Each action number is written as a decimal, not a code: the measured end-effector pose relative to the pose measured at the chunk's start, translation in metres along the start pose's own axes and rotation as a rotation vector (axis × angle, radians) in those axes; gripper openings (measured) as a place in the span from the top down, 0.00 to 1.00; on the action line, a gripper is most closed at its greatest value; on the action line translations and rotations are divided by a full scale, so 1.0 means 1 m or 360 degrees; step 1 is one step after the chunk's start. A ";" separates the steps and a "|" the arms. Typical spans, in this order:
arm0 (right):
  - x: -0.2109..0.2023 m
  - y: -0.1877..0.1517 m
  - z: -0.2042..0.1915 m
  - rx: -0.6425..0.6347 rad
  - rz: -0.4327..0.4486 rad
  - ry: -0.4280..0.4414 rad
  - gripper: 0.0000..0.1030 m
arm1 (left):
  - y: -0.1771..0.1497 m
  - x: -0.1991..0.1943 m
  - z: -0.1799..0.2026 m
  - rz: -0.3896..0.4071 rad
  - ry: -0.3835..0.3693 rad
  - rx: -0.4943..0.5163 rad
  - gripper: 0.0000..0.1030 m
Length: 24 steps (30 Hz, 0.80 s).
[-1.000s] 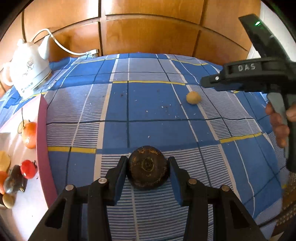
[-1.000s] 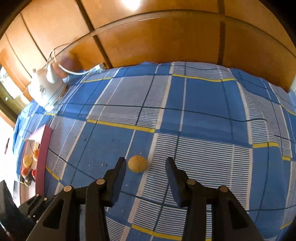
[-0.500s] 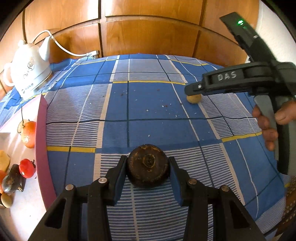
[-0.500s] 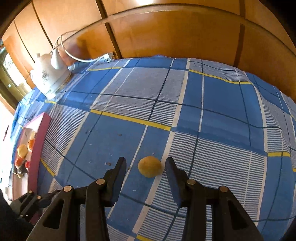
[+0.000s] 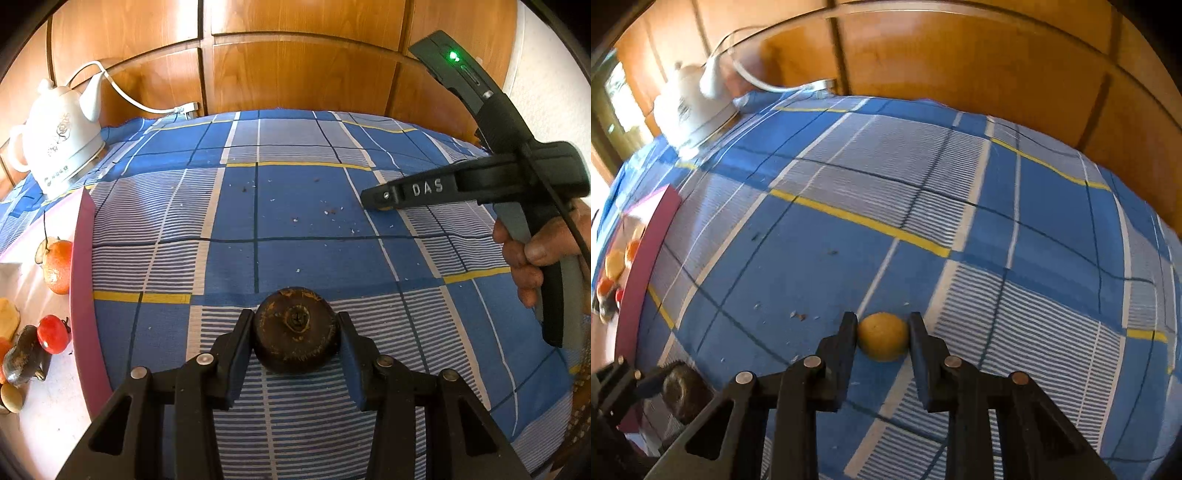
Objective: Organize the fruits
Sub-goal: 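Grasp the dark brown round fruit with the left tool while the right tool grasps the small yellow fruit, then lift the small yellow fruit with the right tool while the left tool holds the dark fruit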
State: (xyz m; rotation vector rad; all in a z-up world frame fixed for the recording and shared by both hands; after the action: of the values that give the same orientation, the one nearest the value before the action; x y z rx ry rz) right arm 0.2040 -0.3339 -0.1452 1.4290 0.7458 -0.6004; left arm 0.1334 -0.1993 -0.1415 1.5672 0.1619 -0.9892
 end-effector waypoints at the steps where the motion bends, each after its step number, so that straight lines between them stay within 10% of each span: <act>1: -0.001 0.000 -0.005 -0.0051 0.0006 -0.0007 0.73 | 0.000 0.000 0.000 0.0002 0.0000 0.0002 0.57; 24: -0.031 0.022 -0.028 -0.0285 0.0226 -0.0115 0.73 | -0.001 -0.002 0.002 0.0027 0.0029 0.0062 0.57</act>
State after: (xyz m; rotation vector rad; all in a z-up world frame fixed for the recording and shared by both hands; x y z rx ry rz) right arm 0.1983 -0.3069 -0.1071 1.2760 0.6193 -0.4614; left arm 0.1306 -0.2001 -0.1411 1.6109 0.1427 -0.9704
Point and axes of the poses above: each gripper's, at about its wrist camera, not at the fingertips, and x roughly the way its jaws point, z to its right, y to its top, the point moved 8 cm from there along x, roughly the way its jaws point, and after that the axes turned 11 degrees about z, right-handed, at the moved point
